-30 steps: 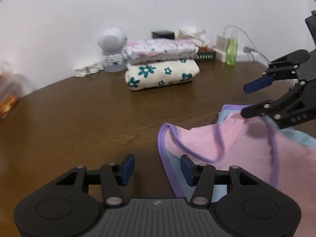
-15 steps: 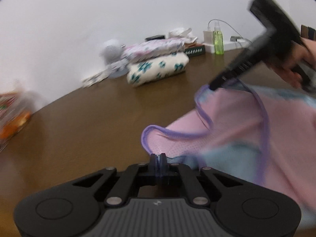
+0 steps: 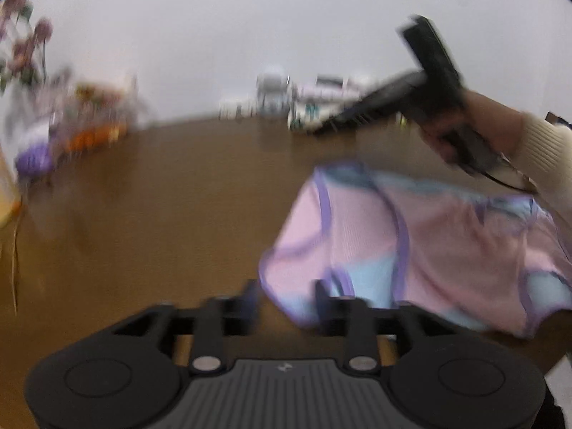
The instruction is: Fold clothes
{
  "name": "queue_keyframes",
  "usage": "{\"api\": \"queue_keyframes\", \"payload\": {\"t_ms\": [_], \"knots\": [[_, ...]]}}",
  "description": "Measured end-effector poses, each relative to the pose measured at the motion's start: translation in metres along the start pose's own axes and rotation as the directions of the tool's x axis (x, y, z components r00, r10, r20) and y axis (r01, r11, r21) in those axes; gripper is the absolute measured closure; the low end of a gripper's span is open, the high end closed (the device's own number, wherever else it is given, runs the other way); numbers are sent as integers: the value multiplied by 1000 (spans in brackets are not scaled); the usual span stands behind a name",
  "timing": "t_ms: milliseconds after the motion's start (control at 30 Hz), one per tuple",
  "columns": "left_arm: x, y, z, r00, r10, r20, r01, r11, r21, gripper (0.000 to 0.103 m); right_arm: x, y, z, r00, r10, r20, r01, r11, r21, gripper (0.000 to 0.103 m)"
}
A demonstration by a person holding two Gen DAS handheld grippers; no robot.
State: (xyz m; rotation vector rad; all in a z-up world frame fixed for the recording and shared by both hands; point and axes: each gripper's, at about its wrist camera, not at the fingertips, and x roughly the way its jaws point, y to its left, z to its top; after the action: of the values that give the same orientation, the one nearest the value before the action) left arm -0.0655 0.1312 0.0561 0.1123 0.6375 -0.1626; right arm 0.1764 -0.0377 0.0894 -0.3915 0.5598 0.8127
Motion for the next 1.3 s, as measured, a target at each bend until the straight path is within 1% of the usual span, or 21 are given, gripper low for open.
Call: {"api": "queue_keyframes", "payload": {"t_ms": [67,167,267,400,467,500,533,600,667,733,800,833,900,967,1067,1100,1133,1200,1233,1267,1300], "knots": [[23,-3,13,999,9,42,-13,995,96,54,-26,4,-10,1000,7,-8,-6,999,34,73],[72,-14,34,1000,-15,18,11,979,203,55,-60,16,-38,998,18,-60,-12,994,110,73],[101,-27,46,996,-88,-25,92,955,281,55,-97,43,-81,994,2,-107,14,989,148,69],[120,-38,51,987,-145,-70,159,935,316,55,-130,71,-130,990,-40,-132,68,973,218,66],[132,-36,53,989,-114,-97,138,947,292,76,-144,81,-151,987,-76,-141,111,957,267,66],[135,-30,55,987,-114,-117,141,955,261,100,-151,83,-159,985,-100,-143,140,943,303,66],[137,-23,58,984,-114,-138,144,963,228,101,-157,85,-167,981,-126,-147,169,926,336,66],[139,-1,64,976,-131,-173,150,983,102,101,-170,86,-181,971,-171,-164,223,896,383,66],[134,26,61,975,-132,-178,132,991,-12,102,-181,84,-197,963,-198,-181,258,866,428,66],[128,53,57,974,-135,-184,113,986,-126,102,-188,81,-207,958,-222,-180,280,857,434,66],[113,79,46,968,-173,-184,128,964,-232,102,-190,80,-210,952,-243,-186,300,863,407,66],[105,89,41,971,-153,-184,104,962,-252,102,-190,79,-211,949,-248,-194,307,864,398,66],[95,112,32,981,-61,-187,5,958,-287,102,-190,75,-210,946,-248,-208,313,864,395,63],[83,125,27,983,20,-181,-75,951,-301,99,-187,73,-207,944,-248,-216,317,863,394,61],[64,130,26,980,124,-158,-166,941,-295,100,-189,80,-198,952,-244,-183,297,878,375,60],[58,131,26,977,155,-148,-193,936,-293,92,-193,83,-194,956,-248,-158,290,884,366,60],[44,122,28,988,121,-100,-144,949,-281,81,-197,86,-191,960,-246,-131,277,889,364,58],[24,97,28,998,52,-28,-57,973,-226,64,-205,92,-188,974,-205,-95,226,900,373,58],[15,82,28,1000,2,6,-1,983,-182,59,-207,95,-187,981,-173,-85,193,905,380,58],[10,66,23,995,-101,13,102,989,-104,59,-210,99,-187,987,-141,-76,159,908,387,58],[4,49,19,979,-201,11,201,979,-26,59,-212,103,-188,992,-110,-68,128,910,395,58]]}}
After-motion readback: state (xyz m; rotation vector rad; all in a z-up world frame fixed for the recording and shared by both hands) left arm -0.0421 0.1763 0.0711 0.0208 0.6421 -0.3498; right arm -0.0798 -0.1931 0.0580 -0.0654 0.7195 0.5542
